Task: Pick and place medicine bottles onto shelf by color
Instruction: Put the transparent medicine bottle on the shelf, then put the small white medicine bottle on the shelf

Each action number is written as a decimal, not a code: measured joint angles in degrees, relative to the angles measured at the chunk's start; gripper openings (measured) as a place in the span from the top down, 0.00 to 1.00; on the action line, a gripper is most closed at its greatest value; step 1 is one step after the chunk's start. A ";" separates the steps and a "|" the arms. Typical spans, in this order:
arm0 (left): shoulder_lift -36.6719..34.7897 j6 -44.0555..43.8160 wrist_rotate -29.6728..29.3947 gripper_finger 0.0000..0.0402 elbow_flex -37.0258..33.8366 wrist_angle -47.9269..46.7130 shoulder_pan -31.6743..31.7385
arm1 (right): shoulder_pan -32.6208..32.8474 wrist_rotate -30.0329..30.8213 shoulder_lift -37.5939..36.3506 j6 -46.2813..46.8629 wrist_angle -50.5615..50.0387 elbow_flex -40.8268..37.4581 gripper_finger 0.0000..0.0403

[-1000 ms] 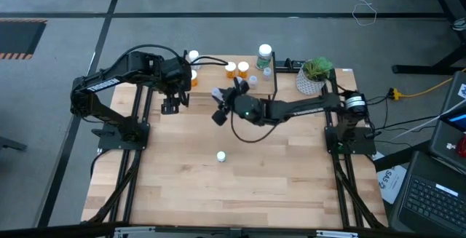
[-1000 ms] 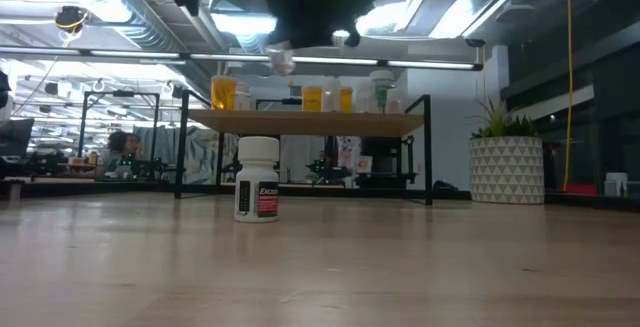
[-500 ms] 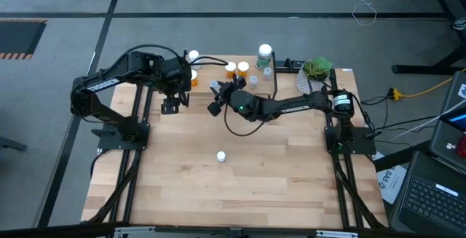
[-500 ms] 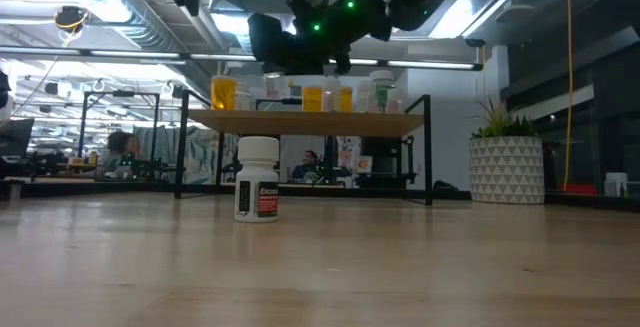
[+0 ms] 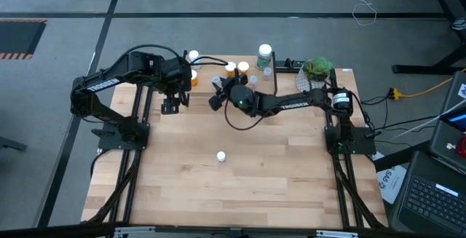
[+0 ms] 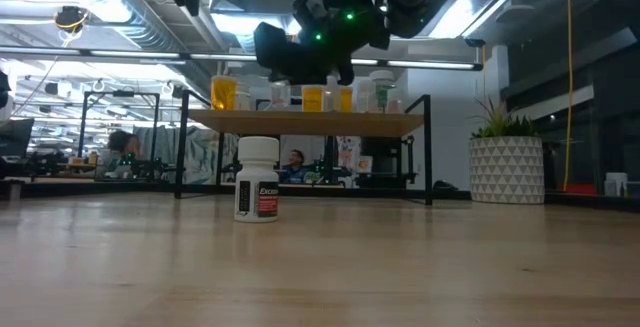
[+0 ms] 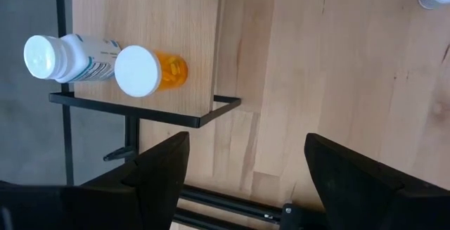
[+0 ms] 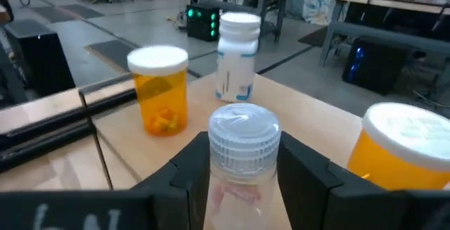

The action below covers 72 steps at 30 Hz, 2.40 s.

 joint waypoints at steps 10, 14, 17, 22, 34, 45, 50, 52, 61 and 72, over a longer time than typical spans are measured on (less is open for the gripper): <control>0.00 0.00 0.01 0.31 0.00 0.00 -0.01 | -0.21 0.30 -0.10 1.51 -3.86 0.08 0.66; 0.00 0.00 0.02 0.31 0.00 0.00 -0.02 | -0.21 0.30 -0.10 1.55 -3.84 0.08 0.65; 0.00 -0.02 0.02 0.31 0.00 0.00 -0.02 | -0.21 0.30 -0.10 1.54 -3.84 0.08 0.57; 0.00 -0.05 0.02 0.31 0.00 0.00 0.00 | -0.81 0.30 -0.08 1.81 -3.55 0.08 0.42; 0.00 -0.07 0.02 0.31 0.00 0.00 -0.01 | -0.93 0.35 -0.03 2.88 0.27 0.01 0.37; 0.00 -0.16 0.03 0.31 0.00 0.00 0.00 | 1.55 0.44 -1.49 -4.89 7.01 -0.02 0.36; 0.00 -0.99 0.10 0.31 0.00 -0.04 -0.02 | 5.74 1.37 -4.95 -10.14 6.28 -0.03 0.36; 0.00 -1.52 0.28 0.31 0.00 -0.39 -0.01 | 8.25 1.44 -6.41 -11.47 4.38 -0.01 0.36; 0.00 -4.58 0.69 0.31 0.00 -1.52 -0.02 | 21.12 6.35 -14.24 -3.92 -25.16 -0.01 0.36; 0.02 -7.20 0.72 0.31 0.00 -2.04 -0.02 | 32.28 -5.28 -25.14 28.42 -64.79 0.00 0.43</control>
